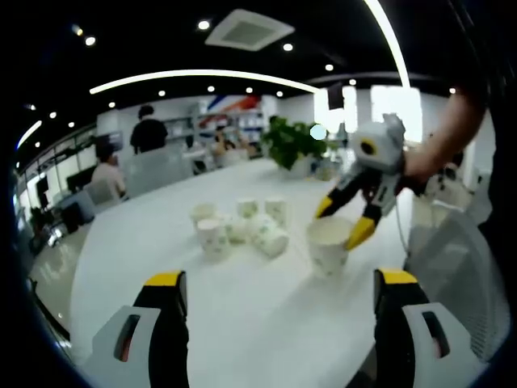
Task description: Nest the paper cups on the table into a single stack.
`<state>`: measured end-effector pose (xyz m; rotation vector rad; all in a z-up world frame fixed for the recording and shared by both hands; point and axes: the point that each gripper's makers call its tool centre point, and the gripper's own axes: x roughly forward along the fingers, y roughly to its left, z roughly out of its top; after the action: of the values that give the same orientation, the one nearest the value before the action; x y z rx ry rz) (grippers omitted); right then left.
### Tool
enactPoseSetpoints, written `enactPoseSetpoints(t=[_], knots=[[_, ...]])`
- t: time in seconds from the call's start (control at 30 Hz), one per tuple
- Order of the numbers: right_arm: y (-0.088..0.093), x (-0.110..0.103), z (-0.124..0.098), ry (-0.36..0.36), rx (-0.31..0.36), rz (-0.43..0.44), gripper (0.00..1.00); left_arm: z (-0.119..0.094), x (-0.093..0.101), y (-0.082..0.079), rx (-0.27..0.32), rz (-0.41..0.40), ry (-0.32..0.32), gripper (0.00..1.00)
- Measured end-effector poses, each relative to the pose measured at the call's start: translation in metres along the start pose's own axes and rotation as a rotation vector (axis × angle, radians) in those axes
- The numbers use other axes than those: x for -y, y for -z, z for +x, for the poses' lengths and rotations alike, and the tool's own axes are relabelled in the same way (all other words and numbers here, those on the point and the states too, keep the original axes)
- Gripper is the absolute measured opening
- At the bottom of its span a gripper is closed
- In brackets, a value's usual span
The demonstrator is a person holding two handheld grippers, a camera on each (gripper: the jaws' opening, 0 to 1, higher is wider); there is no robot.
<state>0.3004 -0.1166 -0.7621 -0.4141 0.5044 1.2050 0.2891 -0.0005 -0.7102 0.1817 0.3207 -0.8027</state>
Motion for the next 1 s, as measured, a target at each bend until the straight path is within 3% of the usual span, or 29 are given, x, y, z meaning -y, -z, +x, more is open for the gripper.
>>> enactPoseSetpoints(t=[1.0], knots=[[0.026, -0.017, 0.009, -0.021, -0.026, 0.021, 0.41, -0.001, 0.007, -0.001, -0.007, 0.003, 0.009, 0.96]])
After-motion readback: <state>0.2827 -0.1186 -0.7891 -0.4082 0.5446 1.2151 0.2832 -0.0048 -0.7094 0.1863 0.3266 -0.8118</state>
